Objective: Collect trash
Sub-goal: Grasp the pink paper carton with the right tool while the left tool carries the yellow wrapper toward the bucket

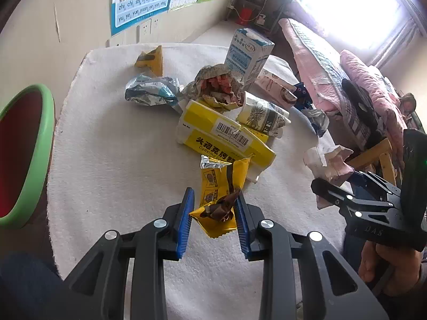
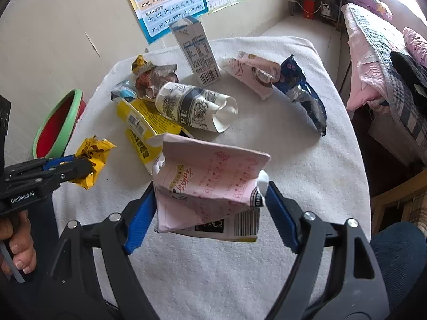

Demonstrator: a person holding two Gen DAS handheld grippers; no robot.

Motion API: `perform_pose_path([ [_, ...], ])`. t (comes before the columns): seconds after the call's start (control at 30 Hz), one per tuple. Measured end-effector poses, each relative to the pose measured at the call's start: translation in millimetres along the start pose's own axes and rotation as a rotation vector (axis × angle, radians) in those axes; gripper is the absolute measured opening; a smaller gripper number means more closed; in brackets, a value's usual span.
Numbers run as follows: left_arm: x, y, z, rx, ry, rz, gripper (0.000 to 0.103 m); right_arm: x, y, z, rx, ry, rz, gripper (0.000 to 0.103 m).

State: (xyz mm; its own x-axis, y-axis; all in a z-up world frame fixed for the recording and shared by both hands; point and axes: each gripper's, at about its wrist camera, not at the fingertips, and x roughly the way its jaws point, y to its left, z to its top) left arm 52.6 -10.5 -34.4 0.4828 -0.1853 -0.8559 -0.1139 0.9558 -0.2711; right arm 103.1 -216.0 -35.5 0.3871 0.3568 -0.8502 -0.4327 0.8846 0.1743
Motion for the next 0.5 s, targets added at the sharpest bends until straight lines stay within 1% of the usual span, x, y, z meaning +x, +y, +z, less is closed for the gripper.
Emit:
perform_pose_path([
  [0.27, -14.0, 4.0, -3.1, -0.008, -0.029, -0.003, 0.028, -9.8, -1.4, 3.0, 0.005, -0.028, -0.012, 0.078],
  [0.5, -24.3, 13.1, -2.4, -0.020, -0.062, 0.016, 0.028, -8.2, -1.1, 5.4, 0.008, -0.023, -0.032, 0.078],
])
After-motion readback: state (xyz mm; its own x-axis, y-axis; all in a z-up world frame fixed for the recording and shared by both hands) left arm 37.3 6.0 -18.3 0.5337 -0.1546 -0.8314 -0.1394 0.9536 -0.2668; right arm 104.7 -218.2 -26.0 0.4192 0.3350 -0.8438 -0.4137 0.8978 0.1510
